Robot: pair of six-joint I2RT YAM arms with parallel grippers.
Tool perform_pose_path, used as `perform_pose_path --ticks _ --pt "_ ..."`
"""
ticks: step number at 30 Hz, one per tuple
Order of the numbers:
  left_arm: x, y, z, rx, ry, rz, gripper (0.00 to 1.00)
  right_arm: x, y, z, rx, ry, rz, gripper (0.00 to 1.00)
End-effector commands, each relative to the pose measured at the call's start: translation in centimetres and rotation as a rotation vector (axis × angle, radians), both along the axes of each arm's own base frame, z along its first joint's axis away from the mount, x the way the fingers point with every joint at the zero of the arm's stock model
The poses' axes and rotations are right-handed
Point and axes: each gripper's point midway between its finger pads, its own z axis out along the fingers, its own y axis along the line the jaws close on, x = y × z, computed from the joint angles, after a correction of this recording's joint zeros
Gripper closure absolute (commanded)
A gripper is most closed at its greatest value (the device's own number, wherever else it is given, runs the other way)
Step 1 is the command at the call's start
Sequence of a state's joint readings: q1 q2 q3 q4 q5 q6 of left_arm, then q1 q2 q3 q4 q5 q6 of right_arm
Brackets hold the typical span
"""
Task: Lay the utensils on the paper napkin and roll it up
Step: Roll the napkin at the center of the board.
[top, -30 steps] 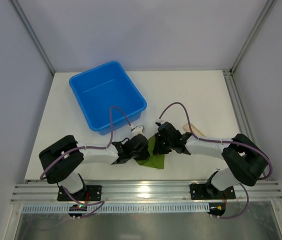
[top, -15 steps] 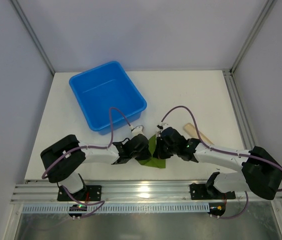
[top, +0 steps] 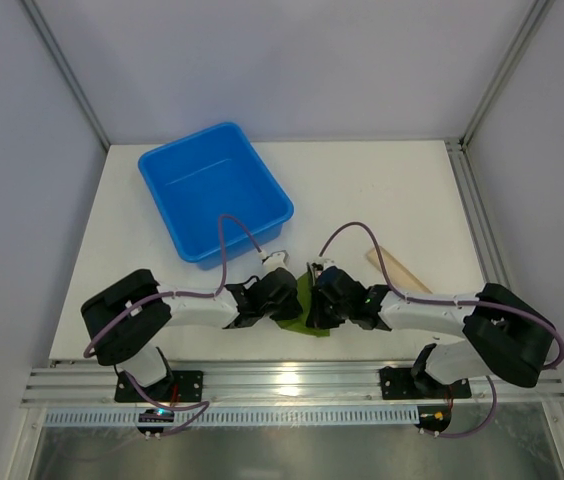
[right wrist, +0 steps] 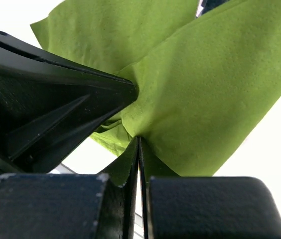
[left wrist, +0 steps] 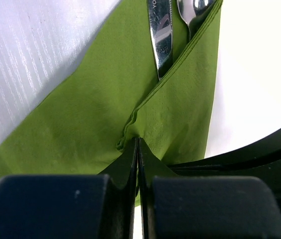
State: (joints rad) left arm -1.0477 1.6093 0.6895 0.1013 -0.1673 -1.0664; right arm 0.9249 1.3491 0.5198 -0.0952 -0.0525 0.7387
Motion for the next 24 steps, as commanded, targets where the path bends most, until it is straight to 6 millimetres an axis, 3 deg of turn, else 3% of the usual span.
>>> perform_pose_path --ticks 1,10,19,24 --pt "0.1 -0.1 0.1 0.0 -0.014 -0.002 1.0 0.2 -0.8 -1.7 -0.058 -0.005 -0.022 0.96" --pt "0.5 0.3 1.1 0.012 -0.044 0.004 1.0 0.3 -1.5 -2.7 -0.085 -0.01 -0.053 0.96" --pt "0.8 0.1 1.4 0.031 -0.052 -0.002 0.99 0.8 -1.3 -1.2 -0.064 -0.043 -0.054 0.96" --pt "1.7 1.0 2.9 0.051 -0.112 0.032 0.7 0.5 -1.8 -1.5 -0.074 -0.036 -0.061 0.96"
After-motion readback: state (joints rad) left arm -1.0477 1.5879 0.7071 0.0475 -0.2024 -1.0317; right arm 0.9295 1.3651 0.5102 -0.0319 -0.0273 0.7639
